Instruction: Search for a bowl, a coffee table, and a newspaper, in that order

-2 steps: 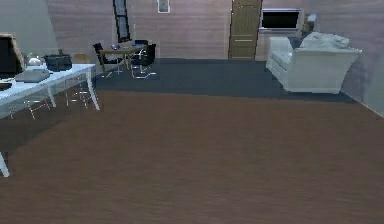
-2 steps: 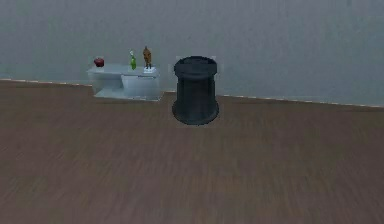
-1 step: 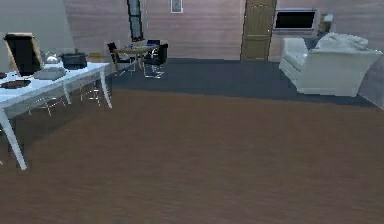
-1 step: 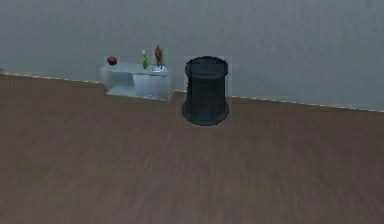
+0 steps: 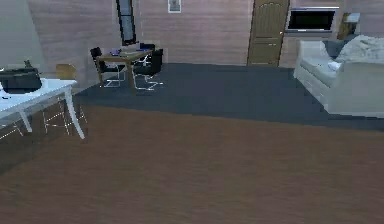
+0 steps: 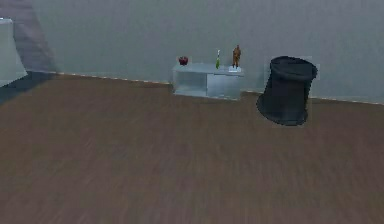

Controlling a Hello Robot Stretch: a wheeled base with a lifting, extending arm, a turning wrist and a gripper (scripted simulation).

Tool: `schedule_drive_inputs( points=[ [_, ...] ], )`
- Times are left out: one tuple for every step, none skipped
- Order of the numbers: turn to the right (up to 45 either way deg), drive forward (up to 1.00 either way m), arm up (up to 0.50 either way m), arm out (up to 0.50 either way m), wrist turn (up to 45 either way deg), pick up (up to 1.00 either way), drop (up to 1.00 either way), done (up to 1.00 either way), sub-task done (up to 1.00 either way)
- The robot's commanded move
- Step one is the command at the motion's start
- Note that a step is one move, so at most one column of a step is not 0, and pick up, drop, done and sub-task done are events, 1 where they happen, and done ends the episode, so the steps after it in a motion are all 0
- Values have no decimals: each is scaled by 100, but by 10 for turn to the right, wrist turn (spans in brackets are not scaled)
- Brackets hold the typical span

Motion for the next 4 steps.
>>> schedule_drive_inputs(
  points=[
    [0,100,0,0,0,0,0,0,0],
    [0,100,0,0,0,0,0,0,0],
    [0,100,0,0,0,0,0,0,0],
    [0,100,0,0,0,0,0,0,0]
  ],
)
